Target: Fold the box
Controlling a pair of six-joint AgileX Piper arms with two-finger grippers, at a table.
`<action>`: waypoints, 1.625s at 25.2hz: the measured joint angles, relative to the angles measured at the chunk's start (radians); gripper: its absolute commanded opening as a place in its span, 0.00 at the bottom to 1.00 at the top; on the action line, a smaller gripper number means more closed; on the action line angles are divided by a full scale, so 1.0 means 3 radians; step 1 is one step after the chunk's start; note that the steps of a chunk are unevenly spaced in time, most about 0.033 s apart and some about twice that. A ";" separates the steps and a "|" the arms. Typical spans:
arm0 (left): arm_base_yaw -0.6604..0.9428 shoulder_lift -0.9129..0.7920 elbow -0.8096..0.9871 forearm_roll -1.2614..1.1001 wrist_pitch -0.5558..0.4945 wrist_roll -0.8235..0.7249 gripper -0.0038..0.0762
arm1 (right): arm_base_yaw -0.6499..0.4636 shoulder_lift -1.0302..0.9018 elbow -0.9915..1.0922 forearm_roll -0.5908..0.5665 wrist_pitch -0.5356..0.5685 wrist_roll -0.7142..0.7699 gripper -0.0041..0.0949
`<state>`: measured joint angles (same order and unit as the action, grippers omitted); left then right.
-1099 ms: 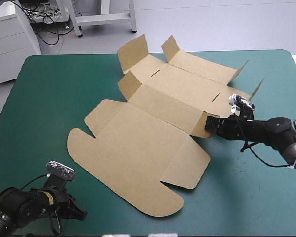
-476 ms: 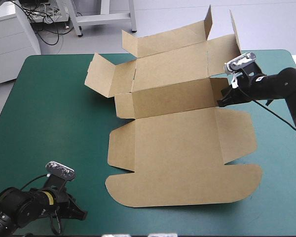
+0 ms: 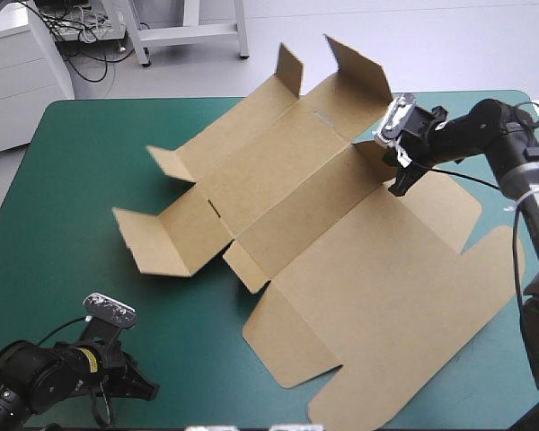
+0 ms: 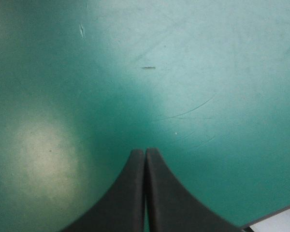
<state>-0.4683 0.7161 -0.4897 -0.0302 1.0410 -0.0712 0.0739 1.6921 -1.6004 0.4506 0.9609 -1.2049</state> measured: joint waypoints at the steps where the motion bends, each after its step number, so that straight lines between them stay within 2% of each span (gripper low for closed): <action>1: 0.0000 0.0000 0.0000 0.0000 0.0000 0.0000 0.01 | 0.0061 0.0034 -0.0034 -0.0015 -0.0026 -0.0107 0.02; 8: 0.0000 0.0000 0.0000 0.0000 0.0000 0.0000 0.01 | 0.0670 0.0236 -0.0089 -0.0314 -0.0606 -0.0943 0.02; 12: 0.0000 0.0000 0.0000 0.0000 0.0000 0.0000 0.01 | 0.0858 0.0335 -0.0093 -0.0387 -0.0739 -0.1239 0.02; 19: 0.0000 0.0000 0.0000 0.0000 0.0000 0.0000 0.01 | 0.0881 0.0415 -0.0093 -0.0348 -0.0847 -0.1185 0.03; 21: 0.0000 0.0000 0.0000 0.0000 0.0000 0.0000 0.01 | 0.0881 0.0415 -0.0093 -0.0347 -0.0877 -0.1082 0.14; 22: 0.0000 0.0000 0.0000 0.0000 0.0000 0.0000 0.01 | 0.0881 0.0415 -0.0093 -0.0354 -0.0894 -0.1033 0.31; 24: 0.0000 0.0000 0.0000 0.0000 0.0000 0.0000 0.01 | 0.0881 0.0415 -0.0093 -0.0365 -0.0920 -0.0908 0.53; 26: 0.0000 0.0000 0.0000 0.0000 0.0000 0.0000 0.01 | 0.0881 0.0415 -0.0093 -0.0372 -0.0920 -0.0864 0.70; 28: 0.0000 0.0000 0.0000 0.0000 0.0000 0.0000 0.01 | 0.0881 0.0415 -0.0093 -0.0379 -0.0917 -0.0848 0.80; 32: 0.0000 0.0000 0.0000 0.0000 0.0000 0.0000 0.01 | 0.0881 0.0415 -0.0093 -0.0383 -0.0917 -0.0790 0.81; 36: 0.0000 0.0000 0.0000 0.0000 0.0000 0.0000 0.01 | 0.0881 0.0399 -0.0093 -0.0445 -0.0930 -0.0493 0.80; 39: 0.0000 0.0000 0.0000 0.0000 0.0000 0.0000 0.01 | 0.0881 0.0338 -0.0093 -0.0544 -0.0930 -0.0207 0.71; 41: 0.0000 0.0000 0.0000 0.0000 0.0000 0.0000 0.01 | 0.0881 0.0280 -0.0093 -0.0638 -0.0927 0.0034 0.60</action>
<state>-0.4683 0.7161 -0.4897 -0.0302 1.0410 -0.0712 0.3382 1.7762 -1.6284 0.2593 0.6828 -1.1948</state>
